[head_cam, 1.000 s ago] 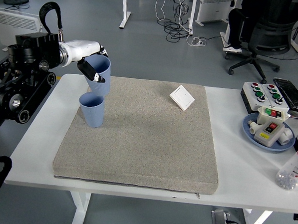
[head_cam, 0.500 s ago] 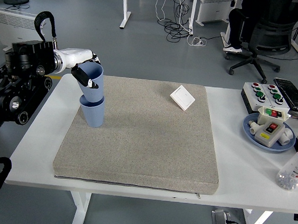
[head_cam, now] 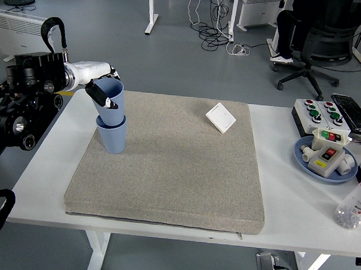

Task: Push cup pick cup insert cup

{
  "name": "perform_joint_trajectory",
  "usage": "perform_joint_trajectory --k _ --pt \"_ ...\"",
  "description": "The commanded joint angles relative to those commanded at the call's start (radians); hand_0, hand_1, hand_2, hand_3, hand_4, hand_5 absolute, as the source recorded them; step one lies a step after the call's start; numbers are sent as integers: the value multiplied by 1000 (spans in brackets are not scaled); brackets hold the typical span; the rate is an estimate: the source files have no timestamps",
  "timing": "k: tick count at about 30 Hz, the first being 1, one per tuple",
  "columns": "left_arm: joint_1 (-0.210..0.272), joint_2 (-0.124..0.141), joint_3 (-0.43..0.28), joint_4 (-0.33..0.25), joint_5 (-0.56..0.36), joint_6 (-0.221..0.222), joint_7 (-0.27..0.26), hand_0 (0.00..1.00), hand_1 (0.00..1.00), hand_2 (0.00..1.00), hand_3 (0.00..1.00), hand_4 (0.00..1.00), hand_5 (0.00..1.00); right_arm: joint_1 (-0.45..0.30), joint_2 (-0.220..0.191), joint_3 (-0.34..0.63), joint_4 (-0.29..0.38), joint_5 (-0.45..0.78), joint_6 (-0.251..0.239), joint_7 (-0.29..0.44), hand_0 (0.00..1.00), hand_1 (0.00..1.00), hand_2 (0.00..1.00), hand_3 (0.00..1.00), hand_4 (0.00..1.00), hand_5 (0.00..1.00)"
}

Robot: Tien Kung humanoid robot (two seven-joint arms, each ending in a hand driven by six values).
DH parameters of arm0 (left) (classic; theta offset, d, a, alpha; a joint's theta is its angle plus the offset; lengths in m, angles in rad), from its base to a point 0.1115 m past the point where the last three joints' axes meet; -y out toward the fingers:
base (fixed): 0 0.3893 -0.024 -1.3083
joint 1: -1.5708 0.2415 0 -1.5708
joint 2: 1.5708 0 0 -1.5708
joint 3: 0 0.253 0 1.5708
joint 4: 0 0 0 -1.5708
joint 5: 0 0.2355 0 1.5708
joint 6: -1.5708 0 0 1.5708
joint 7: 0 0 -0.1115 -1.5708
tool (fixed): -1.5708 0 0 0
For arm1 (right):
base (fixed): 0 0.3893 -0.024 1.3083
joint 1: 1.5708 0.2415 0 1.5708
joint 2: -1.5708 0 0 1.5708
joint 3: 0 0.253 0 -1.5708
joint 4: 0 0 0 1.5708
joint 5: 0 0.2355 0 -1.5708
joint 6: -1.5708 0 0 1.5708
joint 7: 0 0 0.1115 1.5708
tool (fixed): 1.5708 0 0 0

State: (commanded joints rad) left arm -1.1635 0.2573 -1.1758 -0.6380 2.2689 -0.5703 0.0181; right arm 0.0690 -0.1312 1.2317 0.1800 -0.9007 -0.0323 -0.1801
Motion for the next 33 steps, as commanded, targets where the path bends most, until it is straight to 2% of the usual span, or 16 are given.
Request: perform_joint_trajectory --k 28,29,33 --pt "-7 -2 12 55 0 23 -26 468 557 559 536 512 2 7 -1 -2 0 -2 0 0 755 630 653 560 80 465" --pt "-7 -1 13 55 0 24 -27 377 547 633 605 716 94 7 -1 -3 0 -2 0 0 756 630 653 560 80 465" --pt "-8 -1 12 55 0 27 -32 377 547 633 605 716 94 7 -1 -2 0 -3 0 0 756 630 653 560 80 465"
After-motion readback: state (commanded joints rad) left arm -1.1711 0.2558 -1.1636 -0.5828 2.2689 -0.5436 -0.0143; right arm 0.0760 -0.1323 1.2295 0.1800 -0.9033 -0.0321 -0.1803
